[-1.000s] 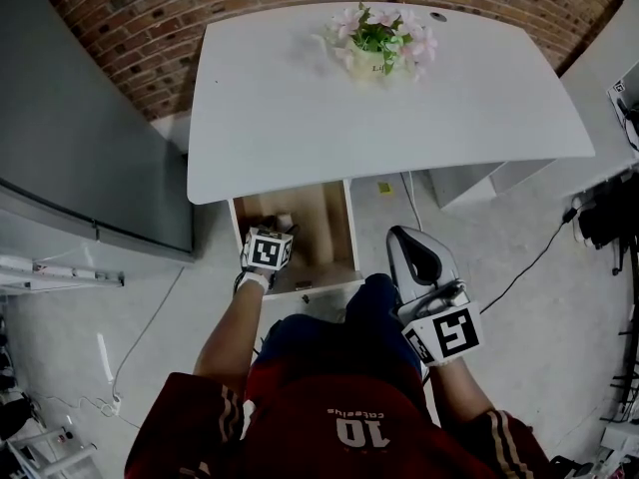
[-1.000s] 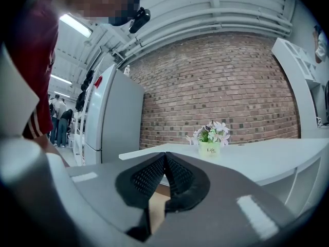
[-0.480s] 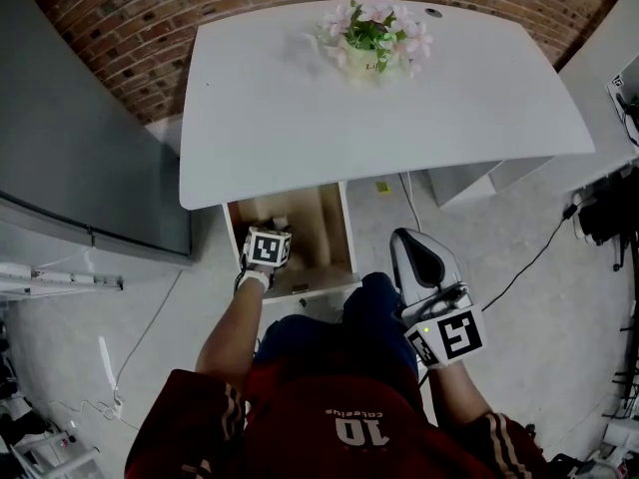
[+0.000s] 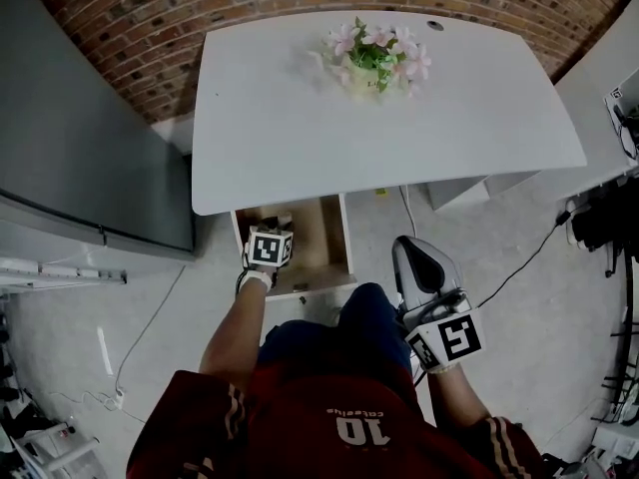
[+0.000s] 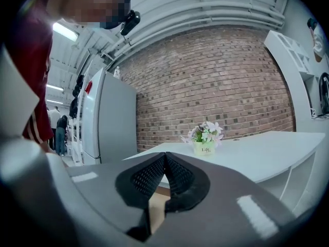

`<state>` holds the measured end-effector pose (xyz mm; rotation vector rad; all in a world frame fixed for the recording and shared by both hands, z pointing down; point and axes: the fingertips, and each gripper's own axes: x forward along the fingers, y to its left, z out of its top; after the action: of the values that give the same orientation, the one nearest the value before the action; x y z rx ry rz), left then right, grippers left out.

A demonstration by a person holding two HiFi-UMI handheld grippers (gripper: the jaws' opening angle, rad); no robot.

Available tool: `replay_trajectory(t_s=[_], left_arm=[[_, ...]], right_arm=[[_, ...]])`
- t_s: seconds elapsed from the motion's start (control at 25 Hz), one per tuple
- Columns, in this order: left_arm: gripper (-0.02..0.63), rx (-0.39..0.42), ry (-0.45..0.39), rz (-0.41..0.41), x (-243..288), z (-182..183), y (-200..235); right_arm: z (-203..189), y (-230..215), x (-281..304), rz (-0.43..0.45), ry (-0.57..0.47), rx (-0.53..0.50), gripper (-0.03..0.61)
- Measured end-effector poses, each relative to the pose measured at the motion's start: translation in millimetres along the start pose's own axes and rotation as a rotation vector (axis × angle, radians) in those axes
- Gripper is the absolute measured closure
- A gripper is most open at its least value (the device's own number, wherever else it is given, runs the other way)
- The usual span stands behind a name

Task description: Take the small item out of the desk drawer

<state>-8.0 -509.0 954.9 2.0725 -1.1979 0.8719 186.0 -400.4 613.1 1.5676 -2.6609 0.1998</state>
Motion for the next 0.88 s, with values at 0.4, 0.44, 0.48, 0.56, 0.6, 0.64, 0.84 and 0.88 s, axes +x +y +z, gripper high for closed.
replay_trajectory(t_s=[0.4, 0.44, 0.48, 0.56, 0.6, 0.64, 0.84, 0.88], left_arm=[[0.449, -0.031, -0.014, -0.023, -84.2, 28.1, -31.6], [0.449, -0.030, -0.021, -0.027, -93.7, 32.1, -35.2], [0.449, -0.028, -0.026, -0.033, -103.4, 35.5, -39.2], [0.449, -0.019, -0.039, -0.044, -124.8, 43.0, -47.8], [0.449, -0.016, -0.051, -0.048, -137.0, 48.1, -51.9], [0.449, -0.014, -0.065, -0.050, -149.8, 53.9, -55.4], [0.449, 0.028, -0.153, -0.048, -220.6, 87.9, -66.8], [0.449, 0.038, -0.171, -0.047, -236.2, 95.3, -68.1]], right_arm=[[92.6, 8.6, -0.7, 0.020, 0.023, 0.001, 0.575], [101.2, 9.6, -0.6, 0.019, 0.024, 0.002, 0.575], [109.6, 11.5, -0.9, 0.018, 0.023, 0.003, 0.575], [125.4, 16.7, -3.7, 0.012, 0.026, 0.001, 0.575], [132.8, 19.9, -5.4, 0.009, 0.030, 0.000, 0.575], [139.9, 23.7, -6.9, 0.008, 0.034, 0.000, 0.575], [170.1, 46.1, -16.2, 0.004, 0.054, 0.002, 0.575], [176.8, 52.1, -17.8, 0.005, 0.054, 0.002, 0.575]])
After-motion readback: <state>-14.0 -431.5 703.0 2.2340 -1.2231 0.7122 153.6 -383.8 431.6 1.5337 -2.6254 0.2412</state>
